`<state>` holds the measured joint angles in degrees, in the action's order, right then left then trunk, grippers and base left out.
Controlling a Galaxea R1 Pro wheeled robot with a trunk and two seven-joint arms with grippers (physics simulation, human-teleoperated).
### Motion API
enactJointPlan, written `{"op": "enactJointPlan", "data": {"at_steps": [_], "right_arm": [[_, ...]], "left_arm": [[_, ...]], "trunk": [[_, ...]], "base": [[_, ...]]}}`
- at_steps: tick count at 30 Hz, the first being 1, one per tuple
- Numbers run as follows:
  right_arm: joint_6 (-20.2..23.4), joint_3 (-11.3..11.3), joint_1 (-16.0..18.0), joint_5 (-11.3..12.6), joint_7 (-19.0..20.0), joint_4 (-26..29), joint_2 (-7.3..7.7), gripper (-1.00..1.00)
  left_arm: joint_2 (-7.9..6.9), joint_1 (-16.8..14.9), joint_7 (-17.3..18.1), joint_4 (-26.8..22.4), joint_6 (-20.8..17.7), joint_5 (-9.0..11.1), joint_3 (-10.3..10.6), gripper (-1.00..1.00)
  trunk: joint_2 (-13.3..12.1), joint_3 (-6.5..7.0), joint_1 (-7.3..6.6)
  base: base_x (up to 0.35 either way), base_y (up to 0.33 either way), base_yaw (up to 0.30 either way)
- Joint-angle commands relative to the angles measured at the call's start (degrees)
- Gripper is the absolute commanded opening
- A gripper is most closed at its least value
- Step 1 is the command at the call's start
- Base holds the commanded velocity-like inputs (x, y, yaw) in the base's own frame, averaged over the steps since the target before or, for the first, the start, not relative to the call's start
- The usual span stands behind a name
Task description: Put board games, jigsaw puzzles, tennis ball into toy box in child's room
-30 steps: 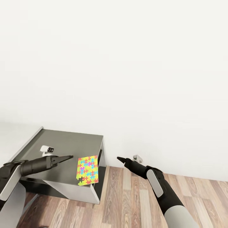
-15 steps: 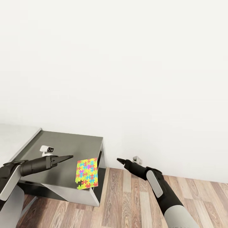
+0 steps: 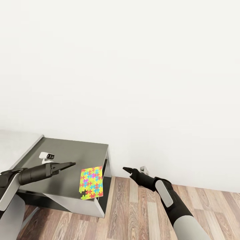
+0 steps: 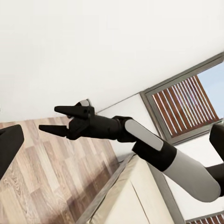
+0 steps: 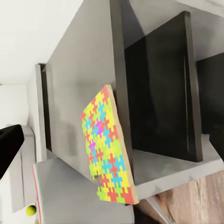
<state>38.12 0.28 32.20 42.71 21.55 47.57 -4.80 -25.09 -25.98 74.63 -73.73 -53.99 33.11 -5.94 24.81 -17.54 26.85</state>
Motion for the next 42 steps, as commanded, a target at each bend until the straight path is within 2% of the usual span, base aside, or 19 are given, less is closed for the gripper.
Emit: {"op": "enactJointPlan", "data": {"at_steps": [1, 6, 11, 13, 17, 21, 27, 35, 42], "right_arm": [[0.34, -0.04, 0.02, 0.39, 0.05, 0.0, -0.01, 1.0], [1.65, 0.13, 0.07, 1.24, 1.05, -0.33, 0.04, 1.0], [7.97, 0.15, 0.2, 1.21, 7.54, -0.44, 0.05, 1.0], [9.1, 0.2, 0.22, 0.98, 8.37, -0.42, 0.02, 1.0], [9.66, 0.35, 0.23, 0.75, 8.58, -0.43, -0.27, 1.0], [10.11, 0.45, 0.23, 0.87, 8.46, -0.46, -0.6, 1.0], [11.25, 0.71, 0.23, 0.89, 8.52, -0.52, -0.88, 1.0], [15.37, 1.41, 0.23, 0.73, 8.74, -0.01, -1.12, 1.0], [15.64, 1.88, 0.23, 0.59, 8.57, 0.13, -1.66, 1.0]], "left_arm": [[-0.01, -0.04, 0.05, -0.02, -0.63, 0.21, -0.07, 1.0], [0.03, -0.04, 0.07, -1.01, -2.21, 0.27, -0.26, 1.0], [0.13, 0.28, 0.1, -4.19, -5.25, 0.33, -0.13, 1.0], [0.69, 0.69, 0.11, -4.89, -5.55, 0.35, -0.01, 1.0], [2.75, 1.21, 0.1, -5.75, -5.82, 0.37, -0.18, 1.0], [3.41, 1.32, 0.12, -6.03, -5.91, 0.37, -0.26, 1.0], [3.77, 1.41, 0.1, -6.14, -5.91, 0.38, -0.21, 1.0], [4.03, 1.45, 0.09, -6.16, -5.87, 0.38, -0.27, 1.0], [4.0, 1.46, 0.08, -6.09, -5.81, 0.25, -0.31, 1.0]], "trunk": [[0.52, -0.28, 0.25], [2.52, -1.18, 1.35], [4.53, -2.08, 2.45], [5.33, -2.44, 2.89], [6.94, -3.16, 3.77], [8.54, -3.87, 4.64], [10.95, -4.95, 5.96], [14.16, -6.39, 7.72], [16.96, -7.64, 9.26]], "base": [[0.0, 0.0, 0.0], [0.0, 0.0, 0.0], [0.0, 0.0, 0.0], [0.0, 0.0, 0.0], [0.0, 0.0, 0.0], [0.0, 0.0, 0.0], [0.0, 0.0, 0.0], [0.0, 0.0, 0.0], [0.0, 0.0, 0.0]]}}
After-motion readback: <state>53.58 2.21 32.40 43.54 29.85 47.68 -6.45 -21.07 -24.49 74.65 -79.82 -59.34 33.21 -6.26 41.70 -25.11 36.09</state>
